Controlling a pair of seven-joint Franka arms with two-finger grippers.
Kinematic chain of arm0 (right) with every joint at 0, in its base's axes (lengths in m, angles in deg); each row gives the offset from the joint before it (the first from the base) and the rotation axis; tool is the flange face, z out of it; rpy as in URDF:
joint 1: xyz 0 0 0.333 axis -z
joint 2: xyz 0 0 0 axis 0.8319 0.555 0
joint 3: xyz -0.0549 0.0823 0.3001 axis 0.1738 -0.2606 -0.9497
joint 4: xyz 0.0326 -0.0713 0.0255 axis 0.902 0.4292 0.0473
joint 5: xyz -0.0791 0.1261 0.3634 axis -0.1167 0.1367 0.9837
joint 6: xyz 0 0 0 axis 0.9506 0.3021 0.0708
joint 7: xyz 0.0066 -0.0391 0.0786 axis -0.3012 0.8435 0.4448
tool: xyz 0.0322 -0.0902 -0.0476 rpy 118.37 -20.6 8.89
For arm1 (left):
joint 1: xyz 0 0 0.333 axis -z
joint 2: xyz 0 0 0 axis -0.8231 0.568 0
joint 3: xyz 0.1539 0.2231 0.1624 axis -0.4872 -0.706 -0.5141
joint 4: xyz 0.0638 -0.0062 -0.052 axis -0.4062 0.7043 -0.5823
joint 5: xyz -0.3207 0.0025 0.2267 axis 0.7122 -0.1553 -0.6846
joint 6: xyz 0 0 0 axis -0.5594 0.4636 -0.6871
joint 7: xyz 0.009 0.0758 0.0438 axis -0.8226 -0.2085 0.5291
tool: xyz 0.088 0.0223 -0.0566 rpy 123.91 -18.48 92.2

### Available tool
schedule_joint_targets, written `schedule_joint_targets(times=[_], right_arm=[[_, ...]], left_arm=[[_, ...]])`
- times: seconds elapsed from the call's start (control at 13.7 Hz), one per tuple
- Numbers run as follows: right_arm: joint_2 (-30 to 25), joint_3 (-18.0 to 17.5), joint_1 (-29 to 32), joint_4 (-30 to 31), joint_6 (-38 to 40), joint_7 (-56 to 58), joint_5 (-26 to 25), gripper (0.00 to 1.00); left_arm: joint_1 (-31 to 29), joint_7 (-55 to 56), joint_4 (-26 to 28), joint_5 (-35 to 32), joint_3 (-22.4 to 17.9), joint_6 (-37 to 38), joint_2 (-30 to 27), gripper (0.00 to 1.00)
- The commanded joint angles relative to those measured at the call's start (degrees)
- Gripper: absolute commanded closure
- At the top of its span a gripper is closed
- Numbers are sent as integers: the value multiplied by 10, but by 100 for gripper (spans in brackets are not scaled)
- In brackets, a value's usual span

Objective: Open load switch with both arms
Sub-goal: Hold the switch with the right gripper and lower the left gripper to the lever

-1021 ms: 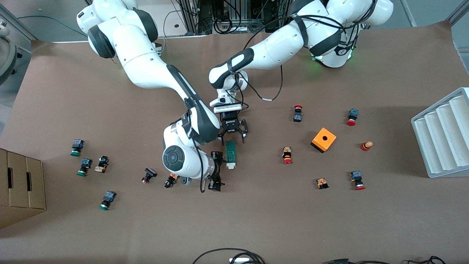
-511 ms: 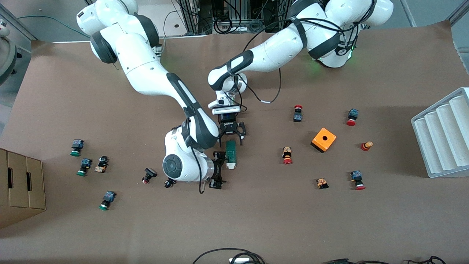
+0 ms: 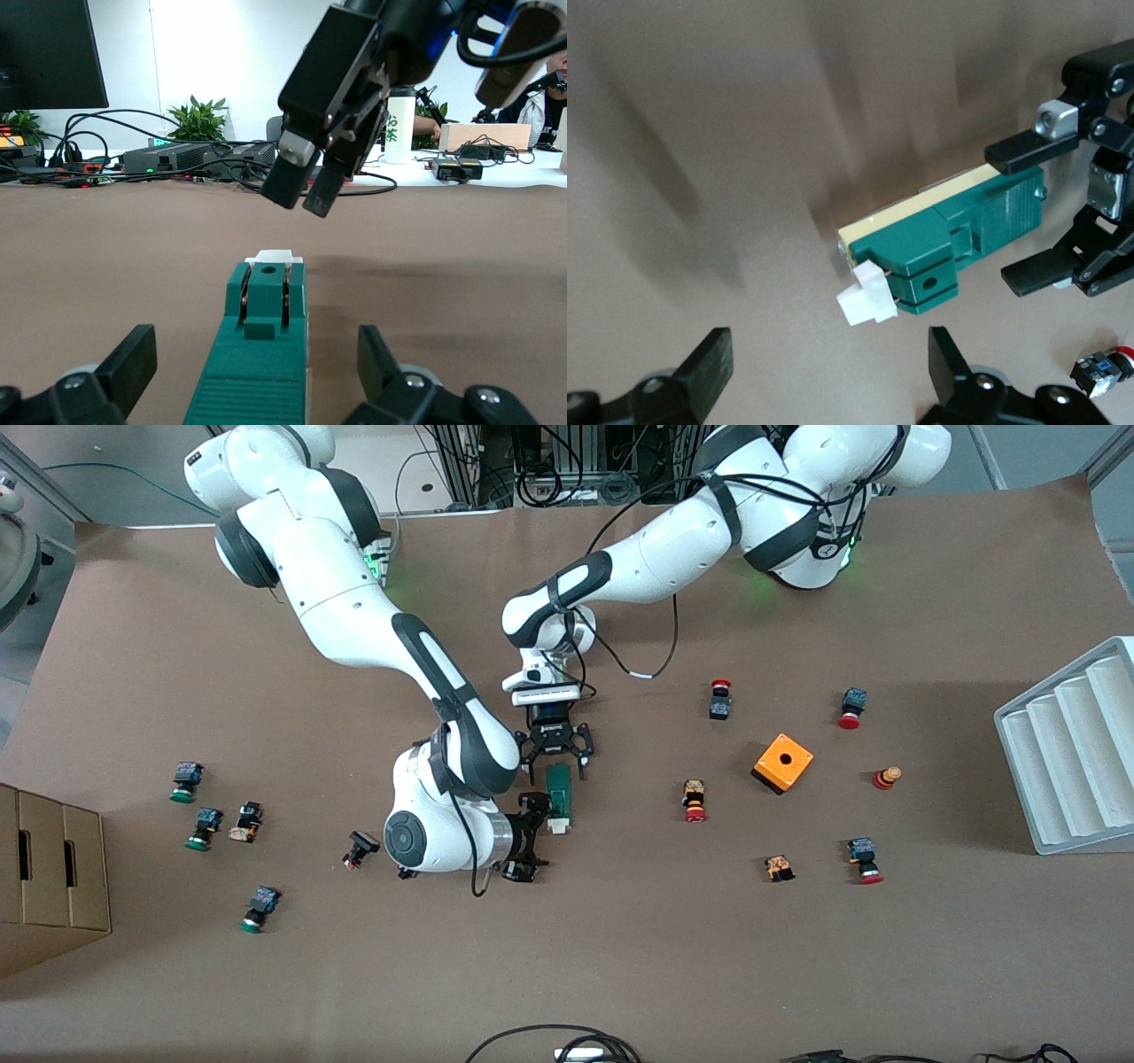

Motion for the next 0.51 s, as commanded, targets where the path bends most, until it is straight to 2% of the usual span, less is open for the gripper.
schedule_joint_targets(times=[0.0,0.22,0.44], right_arm=[[7,-4,-1,-25,-29,31,-22,2],[7,-7,-5,-25,-58,78,-24,2],[8,-45,-1,-22,-88,124,-23,2]], left_arm=[[1,5,-26,-15,1,-2,23,0],[1,9,-29,-25,1,-2,30,0],[2,25,-33,-30,1,-2,35,0]])
